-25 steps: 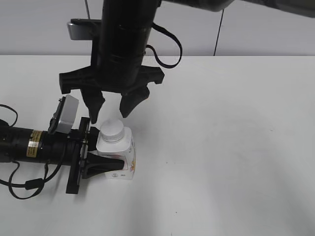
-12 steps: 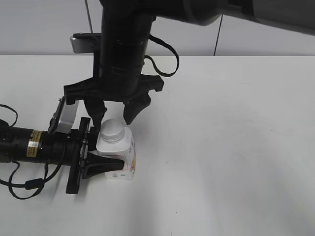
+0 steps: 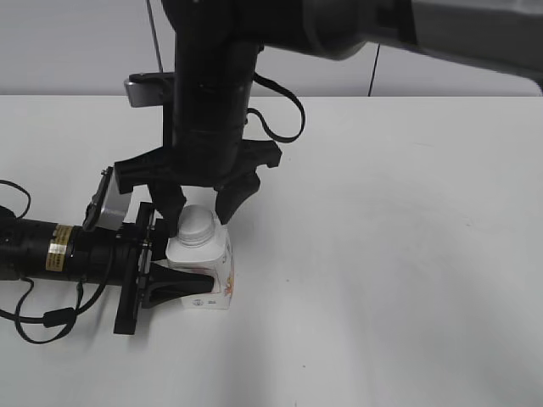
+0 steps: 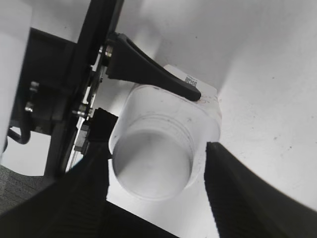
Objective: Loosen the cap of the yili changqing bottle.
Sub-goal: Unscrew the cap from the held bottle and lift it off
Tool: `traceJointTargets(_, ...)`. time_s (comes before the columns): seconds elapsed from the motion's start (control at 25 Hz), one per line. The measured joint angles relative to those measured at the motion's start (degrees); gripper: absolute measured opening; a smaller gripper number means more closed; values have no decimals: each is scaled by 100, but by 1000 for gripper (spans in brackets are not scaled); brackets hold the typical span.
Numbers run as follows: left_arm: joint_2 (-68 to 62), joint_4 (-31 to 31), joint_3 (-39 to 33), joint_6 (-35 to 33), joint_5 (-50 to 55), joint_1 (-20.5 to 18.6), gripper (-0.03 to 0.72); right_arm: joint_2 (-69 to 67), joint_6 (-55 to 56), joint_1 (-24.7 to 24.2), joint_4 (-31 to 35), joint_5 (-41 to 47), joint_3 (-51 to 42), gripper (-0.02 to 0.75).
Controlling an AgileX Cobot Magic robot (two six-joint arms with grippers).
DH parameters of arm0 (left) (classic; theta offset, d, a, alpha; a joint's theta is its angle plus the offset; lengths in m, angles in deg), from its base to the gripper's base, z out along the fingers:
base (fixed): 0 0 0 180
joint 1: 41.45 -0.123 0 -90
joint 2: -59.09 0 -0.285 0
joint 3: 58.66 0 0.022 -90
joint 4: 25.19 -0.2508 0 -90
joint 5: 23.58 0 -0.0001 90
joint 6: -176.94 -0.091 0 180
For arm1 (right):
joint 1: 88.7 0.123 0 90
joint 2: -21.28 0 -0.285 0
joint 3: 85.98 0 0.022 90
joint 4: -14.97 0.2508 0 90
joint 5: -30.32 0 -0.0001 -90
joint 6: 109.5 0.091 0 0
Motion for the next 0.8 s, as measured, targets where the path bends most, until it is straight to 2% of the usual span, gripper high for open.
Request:
traceJointTargets(0.24,0,0,0,0,0,0,324,-149,0,0,16,0,0,479)
traceJointTargets(0.44,0,0,0,0,0,0,324,-149,5,10,23,0,6,403)
traceJointTargets(0.56,0,5,0,0,0,0,324,-149,-44,10,23,0,6,403)
traceJointTargets(0.72,0,5,0,0,0,0,324,-149,-838,10,29,6,6,403)
traceJointTargets(0.8,0,5,0,5,0,0,324,-149,-1708,10,24,9,6,403)
